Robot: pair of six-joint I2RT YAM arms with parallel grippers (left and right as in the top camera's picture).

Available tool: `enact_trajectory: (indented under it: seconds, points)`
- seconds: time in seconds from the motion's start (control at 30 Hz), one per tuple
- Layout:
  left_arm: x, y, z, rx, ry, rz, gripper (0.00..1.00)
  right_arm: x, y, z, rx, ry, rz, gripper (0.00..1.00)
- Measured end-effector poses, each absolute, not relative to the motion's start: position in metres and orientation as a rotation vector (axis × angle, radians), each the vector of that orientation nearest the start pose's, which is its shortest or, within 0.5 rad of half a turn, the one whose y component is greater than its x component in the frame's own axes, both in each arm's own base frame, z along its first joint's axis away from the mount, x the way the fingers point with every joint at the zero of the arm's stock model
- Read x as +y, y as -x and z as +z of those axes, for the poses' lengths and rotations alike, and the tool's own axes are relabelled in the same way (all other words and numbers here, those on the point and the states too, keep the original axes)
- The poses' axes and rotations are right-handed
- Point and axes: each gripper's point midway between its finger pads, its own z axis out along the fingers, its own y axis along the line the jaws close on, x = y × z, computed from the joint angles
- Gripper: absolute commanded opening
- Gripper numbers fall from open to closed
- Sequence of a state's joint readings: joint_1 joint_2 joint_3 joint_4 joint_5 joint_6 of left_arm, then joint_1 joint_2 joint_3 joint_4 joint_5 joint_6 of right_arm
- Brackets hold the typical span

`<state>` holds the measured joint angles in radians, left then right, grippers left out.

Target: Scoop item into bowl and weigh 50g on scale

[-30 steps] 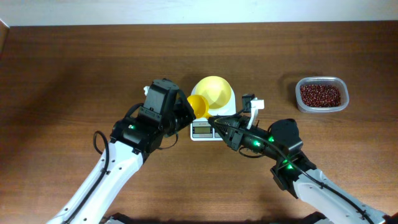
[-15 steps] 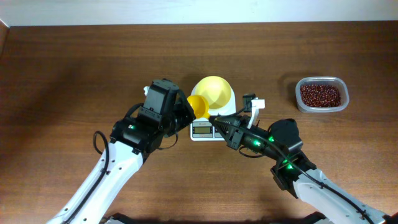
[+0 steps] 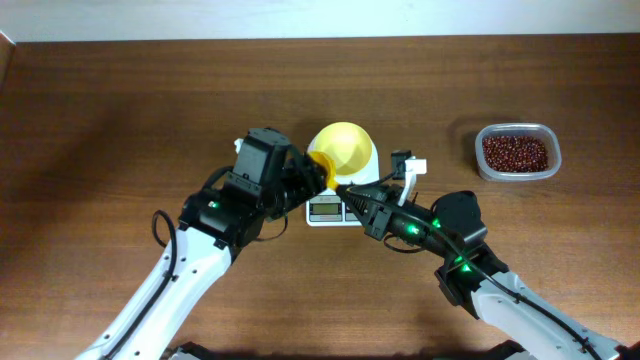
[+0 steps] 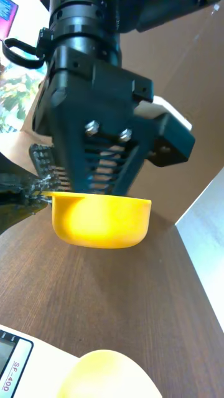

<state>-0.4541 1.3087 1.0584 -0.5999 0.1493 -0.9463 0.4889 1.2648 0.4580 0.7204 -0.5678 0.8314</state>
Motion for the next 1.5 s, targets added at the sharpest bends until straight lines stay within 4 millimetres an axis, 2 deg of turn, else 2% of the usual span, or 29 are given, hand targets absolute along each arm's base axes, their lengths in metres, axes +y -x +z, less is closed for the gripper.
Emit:
enact_trajectory:
  seconds: [0.23,0.33,0.43,0.53,0.6,0.7,0.9,1.13,1.3,1.33,1.43,1.5]
  points:
    - [-0.186,-0.331,0.197,2.437,0.481,-0.804,0.78,0.250,-0.292,0.200,1.893,0.117,1.362,0.04]
    - [-0.168,-0.337,0.214,2.375,0.438,-0.776,0.78,0.251,-0.292,0.203,1.880,0.130,1.365,0.04]
    - [-0.146,-0.342,0.236,2.294,0.434,-0.752,0.78,0.255,-0.287,0.218,1.812,0.193,1.410,0.04]
    - [-0.114,-0.347,0.259,2.196,0.476,-0.706,0.78,0.254,-0.280,0.234,1.748,0.274,1.471,0.04]
    - [-0.093,-0.349,0.270,2.142,0.518,-0.666,0.78,0.250,-0.277,0.239,1.726,0.316,1.498,0.04]
    - [-0.079,-0.351,0.273,2.115,0.553,-0.635,0.77,0.251,-0.269,0.246,1.695,0.382,1.539,0.04]
    - [-0.076,-0.352,0.273,2.111,0.562,-0.627,0.77,0.258,-0.235,0.271,1.542,0.631,1.621,0.04]
    - [-0.076,-0.352,0.273,2.111,0.562,-0.627,0.78,0.259,-0.228,0.269,1.542,0.675,1.642,0.04]
    - [-0.076,-0.352,0.273,2.111,0.561,-0.627,0.82,0.250,-0.241,0.257,1.626,0.606,1.634,0.04]
    - [-0.076,-0.352,0.273,2.112,0.560,-0.626,0.89,0.243,-0.248,0.253,1.648,0.571,1.619,0.04]
    - [-0.076,-0.352,0.273,2.113,0.553,-0.622,0.98,0.226,-0.264,0.252,1.654,0.506,1.572,0.04]
    - [-0.076,-0.352,0.273,2.114,0.550,-0.621,0.99,0.217,-0.271,0.252,1.655,0.477,1.548,0.04]
